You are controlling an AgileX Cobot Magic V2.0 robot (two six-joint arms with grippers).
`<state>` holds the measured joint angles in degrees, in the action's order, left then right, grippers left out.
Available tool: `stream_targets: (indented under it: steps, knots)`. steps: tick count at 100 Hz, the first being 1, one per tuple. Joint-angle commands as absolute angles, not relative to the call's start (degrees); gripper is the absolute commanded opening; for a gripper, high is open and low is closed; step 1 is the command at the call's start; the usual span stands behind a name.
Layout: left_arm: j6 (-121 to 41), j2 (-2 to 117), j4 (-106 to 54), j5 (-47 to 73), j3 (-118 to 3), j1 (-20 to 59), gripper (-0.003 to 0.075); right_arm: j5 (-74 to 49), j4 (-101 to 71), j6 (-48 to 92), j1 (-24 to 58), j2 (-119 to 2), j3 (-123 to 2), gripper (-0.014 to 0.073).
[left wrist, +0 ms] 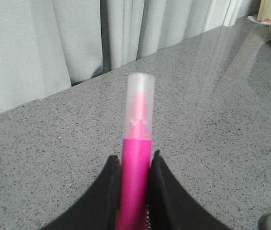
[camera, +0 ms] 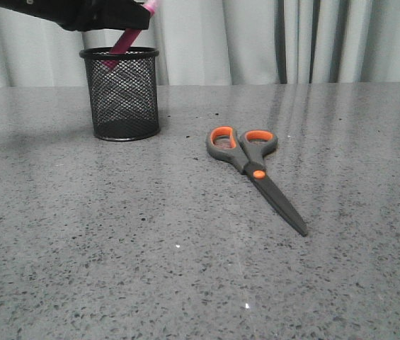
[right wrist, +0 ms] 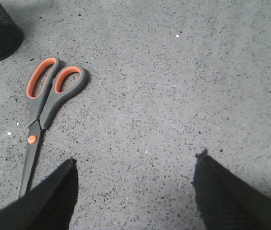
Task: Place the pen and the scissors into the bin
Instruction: 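Carry the highlighter over the mesh cup and release it inside, then move the right gripper over the grey-and-orange scissors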
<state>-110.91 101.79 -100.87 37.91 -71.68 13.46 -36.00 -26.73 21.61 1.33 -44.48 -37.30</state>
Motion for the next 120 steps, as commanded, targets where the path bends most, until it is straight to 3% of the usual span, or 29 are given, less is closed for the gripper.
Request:
stream_targets:
  steps: [1, 9, 24, 32, 39, 49, 65, 92, 120]
  knots:
    - [-112.3, 99.2, -104.9, 41.5, -73.3, 13.9, 0.0008, -33.0, -27.2, 22.2, 1.3, -44.5, -39.5, 0.0451]
    - [-112.3, 99.2, -104.9, 41.9, -73.3, 13.8, 0.0113, -33.0, -27.2, 22.2, 1.3, -44.5, -39.5, 0.0451]
    - [-112.3, 99.2, -106.0, 41.8, -73.3, 13.7, 0.0462, -33.0, -27.2, 22.2, 1.3, -44.5, -39.5, 0.0451]
    - [-112.3, 98.8, -106.0, 42.6, -73.8, 13.1, 0.0521, -32.9, -27.2, 22.2, 1.3, -44.5, -39.5, 0.0451]
    - [-112.3, 97.5, -106.0, 43.5, -74.1, 12.1, 0.0491, -32.8, -27.2, 22.2, 1.3, -44.5, -39.5, 0.0451]
    - [-112.3, 94.1, -105.4, 43.9, -74.1, 10.1, 0.0367, -32.1, -27.2, 22.2, 1.3, -44.5, -39.5, 0.0451]
    - [-111.8, 85.8, -98.7, 44.1, -74.1, 5.8, -0.0022, -32.1, -27.3, 22.2, 1.3, -44.5, -39.5, 0.0451]
    - [-93.2, 70.4, -78.1, 37.5, -72.1, 0.3, -0.0020, -30.9, -31.4, 22.2, 1.3, -44.5, -39.5, 0.0451]
    - [-82.4, 54.1, -77.9, 25.1, -50.3, -6.9, -0.0020, -33.7, -32.3, 26.0, 1.5, -45.8, -42.2, 0.0451]
